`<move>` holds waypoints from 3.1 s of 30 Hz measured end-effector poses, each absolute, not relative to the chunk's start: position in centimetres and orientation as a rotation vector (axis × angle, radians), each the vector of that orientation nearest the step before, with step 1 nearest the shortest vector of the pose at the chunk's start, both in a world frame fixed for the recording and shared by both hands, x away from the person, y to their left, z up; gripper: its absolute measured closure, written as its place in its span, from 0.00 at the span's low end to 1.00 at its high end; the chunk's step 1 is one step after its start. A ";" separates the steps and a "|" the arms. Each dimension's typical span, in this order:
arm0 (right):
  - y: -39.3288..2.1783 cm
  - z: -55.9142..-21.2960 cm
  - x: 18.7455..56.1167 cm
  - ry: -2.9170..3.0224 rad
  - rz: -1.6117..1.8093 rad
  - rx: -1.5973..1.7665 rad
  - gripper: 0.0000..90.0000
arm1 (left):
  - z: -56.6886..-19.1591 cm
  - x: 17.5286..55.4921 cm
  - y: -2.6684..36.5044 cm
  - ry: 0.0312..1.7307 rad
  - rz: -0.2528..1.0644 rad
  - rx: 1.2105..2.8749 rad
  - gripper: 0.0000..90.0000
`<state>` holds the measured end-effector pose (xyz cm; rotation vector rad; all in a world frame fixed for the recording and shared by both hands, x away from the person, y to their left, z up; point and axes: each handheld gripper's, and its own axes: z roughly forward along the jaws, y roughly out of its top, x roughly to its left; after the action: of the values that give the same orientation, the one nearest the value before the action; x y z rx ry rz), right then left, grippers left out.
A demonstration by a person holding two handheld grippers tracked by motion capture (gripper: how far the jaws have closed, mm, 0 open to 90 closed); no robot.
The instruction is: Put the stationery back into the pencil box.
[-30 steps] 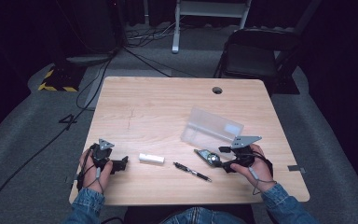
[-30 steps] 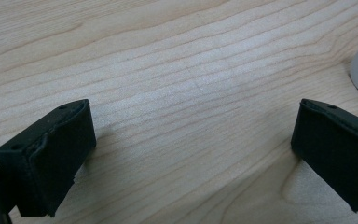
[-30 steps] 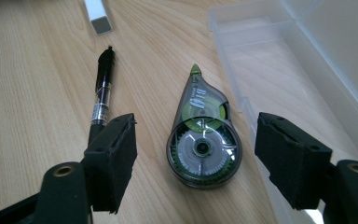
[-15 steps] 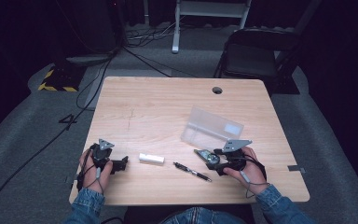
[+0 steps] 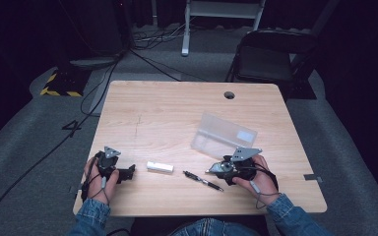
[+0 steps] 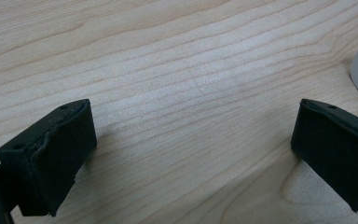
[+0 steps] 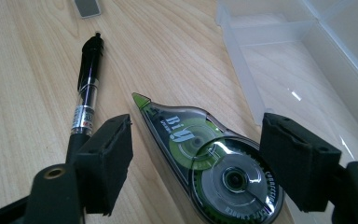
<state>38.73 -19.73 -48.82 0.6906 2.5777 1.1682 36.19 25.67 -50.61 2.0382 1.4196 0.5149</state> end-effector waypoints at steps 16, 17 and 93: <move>-18.8 -48.2 37.7 2.600 1.206 0.625 0.31 | -50.6 36.2 25.7 1.419 0.518 2.039 0.00; -18.7 -48.2 37.6 2.603 1.208 0.622 0.31 | -50.6 36.2 25.7 1.419 0.515 2.039 0.00; -19.6 -42.3 38.5 2.704 1.196 0.473 0.88 | -50.6 36.6 25.4 1.409 0.510 2.044 0.00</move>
<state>38.50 -19.63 -42.29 0.4728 2.7042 1.1965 36.62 25.42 -50.61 2.0439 1.4095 0.5100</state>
